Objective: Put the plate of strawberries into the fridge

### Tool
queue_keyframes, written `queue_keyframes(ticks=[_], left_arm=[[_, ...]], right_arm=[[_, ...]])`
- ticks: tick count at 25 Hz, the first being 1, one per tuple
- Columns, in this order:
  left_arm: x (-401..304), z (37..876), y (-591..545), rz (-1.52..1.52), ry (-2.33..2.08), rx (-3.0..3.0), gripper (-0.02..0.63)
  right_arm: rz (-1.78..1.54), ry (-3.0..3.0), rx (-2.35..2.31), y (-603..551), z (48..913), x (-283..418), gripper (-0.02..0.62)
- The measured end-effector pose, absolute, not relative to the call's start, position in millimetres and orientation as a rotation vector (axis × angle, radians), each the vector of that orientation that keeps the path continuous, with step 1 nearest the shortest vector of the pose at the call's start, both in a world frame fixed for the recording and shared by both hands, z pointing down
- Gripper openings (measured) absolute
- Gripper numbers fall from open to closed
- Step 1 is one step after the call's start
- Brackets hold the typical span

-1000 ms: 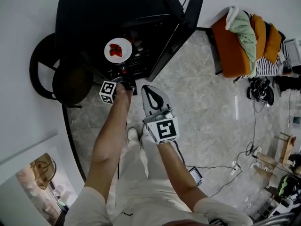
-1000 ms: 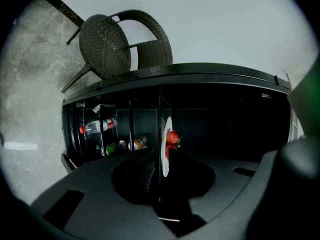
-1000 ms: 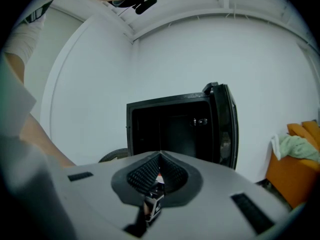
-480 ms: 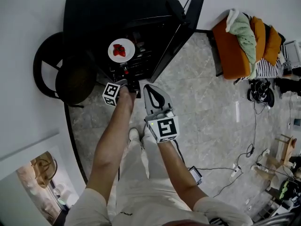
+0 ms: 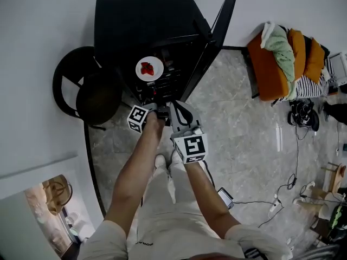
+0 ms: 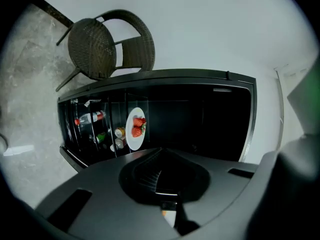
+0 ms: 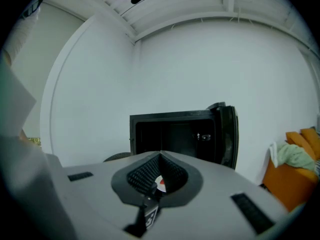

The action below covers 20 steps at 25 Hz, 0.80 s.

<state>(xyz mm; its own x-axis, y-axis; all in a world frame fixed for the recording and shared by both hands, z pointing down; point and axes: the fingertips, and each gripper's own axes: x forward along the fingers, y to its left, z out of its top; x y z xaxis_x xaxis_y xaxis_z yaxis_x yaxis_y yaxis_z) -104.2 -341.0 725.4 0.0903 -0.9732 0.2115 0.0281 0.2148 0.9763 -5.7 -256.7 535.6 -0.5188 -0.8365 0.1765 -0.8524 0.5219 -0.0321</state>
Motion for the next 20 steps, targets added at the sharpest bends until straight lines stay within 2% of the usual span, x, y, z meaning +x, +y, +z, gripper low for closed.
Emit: queue_keyframes(ticks=[20], left_arm=[[-94,612,-276,-0.906,-1.227,1.251,0.002]], right_arm=[[0.156,-2.629,1.444,-234,468,-8,0.012]])
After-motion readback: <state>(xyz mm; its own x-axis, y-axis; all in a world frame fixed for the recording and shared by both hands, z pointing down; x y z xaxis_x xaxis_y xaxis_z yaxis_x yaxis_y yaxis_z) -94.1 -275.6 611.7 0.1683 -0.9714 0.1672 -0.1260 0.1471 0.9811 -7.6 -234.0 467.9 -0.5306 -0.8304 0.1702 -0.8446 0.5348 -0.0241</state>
